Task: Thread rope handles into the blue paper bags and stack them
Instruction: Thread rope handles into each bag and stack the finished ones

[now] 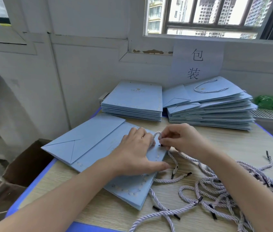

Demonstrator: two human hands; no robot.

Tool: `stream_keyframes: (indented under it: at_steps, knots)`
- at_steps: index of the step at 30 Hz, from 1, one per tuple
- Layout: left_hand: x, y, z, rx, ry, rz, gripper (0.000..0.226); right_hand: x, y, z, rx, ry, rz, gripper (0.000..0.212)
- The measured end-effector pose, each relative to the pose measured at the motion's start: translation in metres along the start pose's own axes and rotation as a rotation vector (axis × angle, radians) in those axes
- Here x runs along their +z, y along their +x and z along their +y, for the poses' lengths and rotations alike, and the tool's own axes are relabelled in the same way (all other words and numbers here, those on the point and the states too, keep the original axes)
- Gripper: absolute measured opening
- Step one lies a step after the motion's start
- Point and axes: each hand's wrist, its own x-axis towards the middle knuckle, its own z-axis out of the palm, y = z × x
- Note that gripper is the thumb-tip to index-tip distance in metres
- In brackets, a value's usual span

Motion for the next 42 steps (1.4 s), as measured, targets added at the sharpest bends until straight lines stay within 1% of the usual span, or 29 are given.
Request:
stream_keyframes:
  at_steps: [3,5,7,12,15,18,20,22,24,27,29,31,32,35,36,39,42]
  knots:
    - [0.0,0.0,0.001,-0.004,0.009,-0.002,0.075,0.004,0.003,0.0,-0.045,-0.181,0.066,0.019]
    - [0.0,0.001,0.001,-0.005,0.004,0.001,0.073,0.006,0.004,0.0,-0.063,-0.203,0.084,0.022]
    - [0.001,0.001,0.001,-0.012,-0.007,0.008,0.07,0.009,0.005,0.001,-0.064,-0.209,0.065,0.022]
    - [0.001,0.001,0.001,-0.026,-0.095,0.063,0.056,0.006,0.006,-0.002,-0.008,-0.175,0.03,0.008]
    - [0.001,0.003,-0.001,-0.025,-0.155,0.115,0.048,0.006,0.006,-0.004,-0.044,-0.277,0.051,0.004]
    - [0.003,0.005,-0.005,0.006,-0.158,0.176,0.06,0.007,0.003,-0.004,-0.083,-0.335,0.029,0.013]
    - [0.003,0.005,-0.005,0.024,-0.188,0.218,0.064,0.002,0.001,-0.005,-0.063,-0.306,0.002,0.017]
    - [0.003,0.006,-0.007,0.018,-0.204,0.229,0.068,-0.003,-0.001,-0.006,-0.046,-0.285,0.025,0.021]
    - [0.0,0.008,-0.009,-0.002,-0.216,0.211,0.073,-0.008,-0.002,-0.008,-0.037,-0.268,0.105,0.023]
    - [-0.001,0.009,-0.01,-0.027,-0.261,0.181,0.057,-0.012,-0.004,-0.008,0.013,-0.265,0.238,0.017]
    - [-0.003,0.01,-0.01,-0.025,-0.28,0.161,0.057,-0.011,-0.003,-0.008,0.056,-0.265,0.21,0.017]
    - [-0.005,0.01,-0.009,-0.015,-0.272,0.118,0.054,-0.008,-0.004,-0.008,0.079,-0.271,0.11,0.017]
    - [-0.007,0.01,-0.009,-0.005,-0.273,0.093,0.053,-0.006,-0.004,-0.008,0.082,-0.264,0.087,0.016]
    - [-0.011,0.01,-0.012,0.001,-0.328,0.038,0.043,0.001,-0.004,-0.006,0.084,-0.19,0.134,0.012]
    - [-0.012,0.009,-0.012,0.0,-0.349,0.032,0.043,0.003,-0.003,-0.005,0.085,-0.174,0.156,0.011]
    - [-0.015,0.008,-0.012,-0.006,-0.381,0.021,0.052,0.011,-0.002,-0.003,0.076,-0.168,0.195,0.005]
    - [-0.014,0.008,-0.012,-0.043,-0.358,0.049,0.057,0.016,0.0,-0.002,0.072,-0.184,0.196,0.007]
